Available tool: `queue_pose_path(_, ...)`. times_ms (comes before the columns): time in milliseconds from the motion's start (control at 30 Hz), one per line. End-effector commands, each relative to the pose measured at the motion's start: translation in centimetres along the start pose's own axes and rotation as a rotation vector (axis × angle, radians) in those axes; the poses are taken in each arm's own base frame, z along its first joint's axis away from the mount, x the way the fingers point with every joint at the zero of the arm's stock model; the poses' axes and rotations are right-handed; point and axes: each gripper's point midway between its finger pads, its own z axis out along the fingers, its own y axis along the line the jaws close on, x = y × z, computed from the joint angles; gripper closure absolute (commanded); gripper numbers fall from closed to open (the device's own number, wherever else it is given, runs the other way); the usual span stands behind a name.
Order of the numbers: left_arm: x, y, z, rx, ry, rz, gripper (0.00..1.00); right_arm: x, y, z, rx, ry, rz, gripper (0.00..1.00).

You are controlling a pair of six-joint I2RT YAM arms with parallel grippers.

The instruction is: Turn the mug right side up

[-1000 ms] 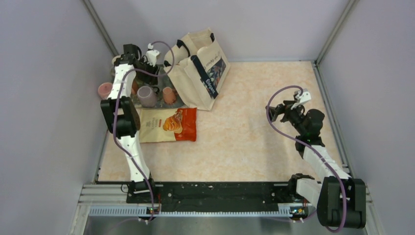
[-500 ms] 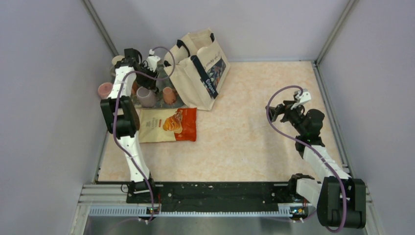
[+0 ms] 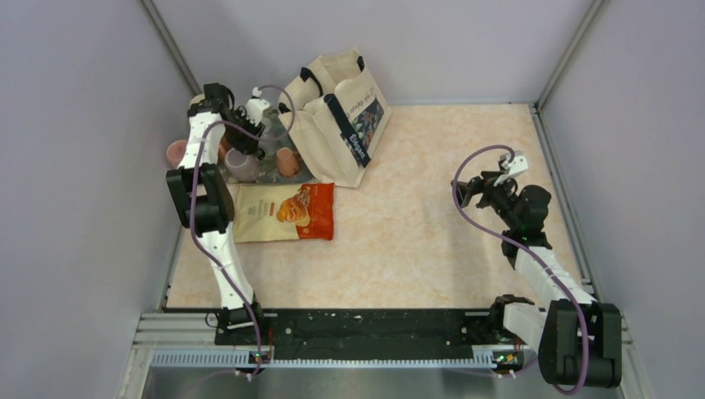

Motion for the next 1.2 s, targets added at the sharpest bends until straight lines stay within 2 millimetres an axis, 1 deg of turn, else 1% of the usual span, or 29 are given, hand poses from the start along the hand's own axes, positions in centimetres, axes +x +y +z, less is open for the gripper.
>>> queue_pose_path(0, 1.7, -2.9, -2.8, 0.157, 0.068, 0.015, 0.56, -0.8, 0.4, 0.2, -0.021, -0.025, -0.034, 0.01)
queue_pose_path(67, 0.7, -2.8, -3.2, 0.170, 0.041, 0.026, 0.54, -0.8, 0.4, 0.2, -0.018, -0.025, -0.035, 0.01)
queue_pose_path(167, -0.9, -1.6, -3.2, 0.131, -0.002, 0.033, 0.47, -0.7, 0.3, 0.2, -0.016, -0.022, -0.035, 0.01)
queue_pose_path(200, -1.3, -1.0, -2.9, 0.106, -0.012, 0.041, 0.43, -0.7, 0.3, 0.2, -0.016, -0.021, -0.035, 0.01)
queue_pose_path(300, -1.6, -0.7, -1.9, 0.076, 0.007, 0.071, 0.38, -0.5, 0.2, 0.3, -0.013, -0.016, -0.035, 0.01)
queue_pose_path(400, -1.4, -1.0, -0.8, 0.070, 0.046, 0.109, 0.38, -0.4, 0.2, 0.3, -0.012, -0.011, -0.034, 0.01)
queue_pose_path(533, -1.8, -0.7, 0.4, 0.031, 0.077, 0.141, 0.44, -0.2, 0.1, 0.4, -0.013, -0.003, -0.030, 0.01)
queue_pose_path(667, -2.1, -0.5, 1.3, 0.003, 0.102, 0.163, 0.45, -0.1, 0.1, 0.4, -0.011, 0.000, -0.028, 0.01)
queue_pose_path(733, -2.4, -0.7, 1.4, 0.007, 0.095, 0.162, 0.45, -0.1, 0.1, 0.4, -0.010, 0.000, -0.029, 0.01)
queue_pose_path(867, -3.7, -2.0, 0.3, 0.045, 0.023, 0.150, 0.43, -0.2, 0.1, 0.4, -0.011, 0.001, -0.029, 0.01)
queue_pose_path(933, -4.5, -2.1, -0.6, 0.035, -0.009, 0.152, 0.43, -1.0, 0.2, 0.5, -0.011, -0.013, -0.024, 0.01)
queue_pose_path(1000, -4.8, -2.1, -1.2, 0.024, -0.025, 0.159, 0.43, -3.3, 0.7, 1.1, -0.005, -0.044, -0.020, 0.01)
queue_pose_path(1033, -4.9, -2.0, -1.4, 0.017, -0.032, 0.162, 0.43, -4.9, 1.5, 1.9, -0.002, -0.069, -0.048, 0.01)
queue_pose_path(1067, -5.0, -2.0, -1.5, 0.013, -0.036, 0.164, 0.42, -6.2, 2.8, 2.8, -0.003, -0.085, -0.092, 0.01)
queue_pose_path(1100, -5.2, -2.0, -1.5, 0.011, -0.040, 0.163, 0.42, -7.8, 4.6, 4.0, -0.019, -0.105, -0.148, 0.01)
queue_pose_path(1167, -5.4, -2.0, -1.7, 0.011, -0.047, 0.159, 0.42, -9.5, 8.8, 6.9, -0.087, -0.126, -0.220, 0.01)
